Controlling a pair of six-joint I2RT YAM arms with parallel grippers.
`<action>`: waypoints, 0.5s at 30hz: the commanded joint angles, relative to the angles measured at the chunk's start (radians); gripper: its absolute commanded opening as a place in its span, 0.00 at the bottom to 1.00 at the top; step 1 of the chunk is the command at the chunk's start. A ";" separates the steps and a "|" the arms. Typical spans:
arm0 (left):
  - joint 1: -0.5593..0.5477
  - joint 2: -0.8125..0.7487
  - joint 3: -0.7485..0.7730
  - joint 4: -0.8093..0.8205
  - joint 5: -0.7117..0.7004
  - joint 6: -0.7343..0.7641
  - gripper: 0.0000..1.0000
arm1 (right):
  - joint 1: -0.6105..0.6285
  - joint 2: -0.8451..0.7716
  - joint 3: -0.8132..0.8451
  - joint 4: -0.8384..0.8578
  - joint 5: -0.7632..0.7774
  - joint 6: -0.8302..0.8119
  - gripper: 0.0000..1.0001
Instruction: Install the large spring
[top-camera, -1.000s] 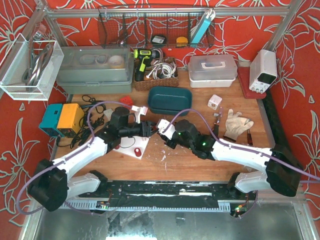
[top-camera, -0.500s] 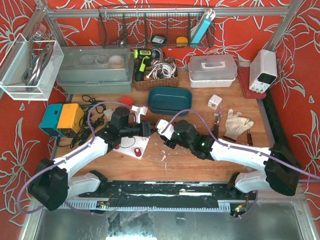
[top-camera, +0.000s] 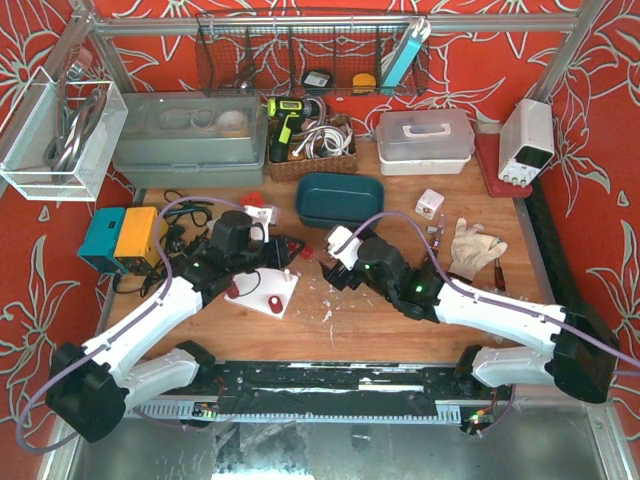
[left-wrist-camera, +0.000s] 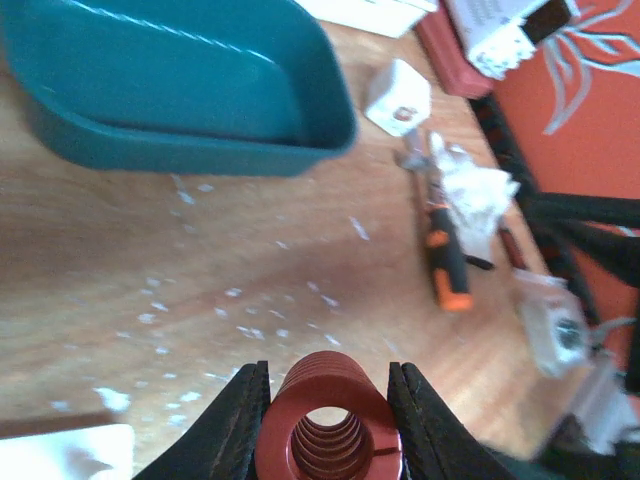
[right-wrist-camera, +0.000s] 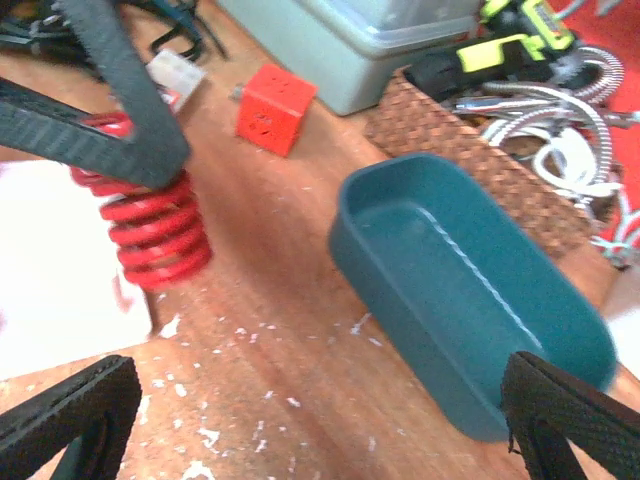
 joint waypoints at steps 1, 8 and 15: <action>0.004 -0.052 0.055 -0.173 -0.267 0.107 0.00 | -0.003 -0.069 -0.008 -0.028 0.175 0.061 0.99; 0.001 -0.048 0.058 -0.271 -0.409 0.127 0.00 | -0.038 -0.063 -0.076 0.047 0.305 0.093 0.99; -0.131 0.058 0.122 -0.351 -0.545 0.130 0.00 | -0.055 -0.047 -0.076 0.043 0.294 0.100 0.99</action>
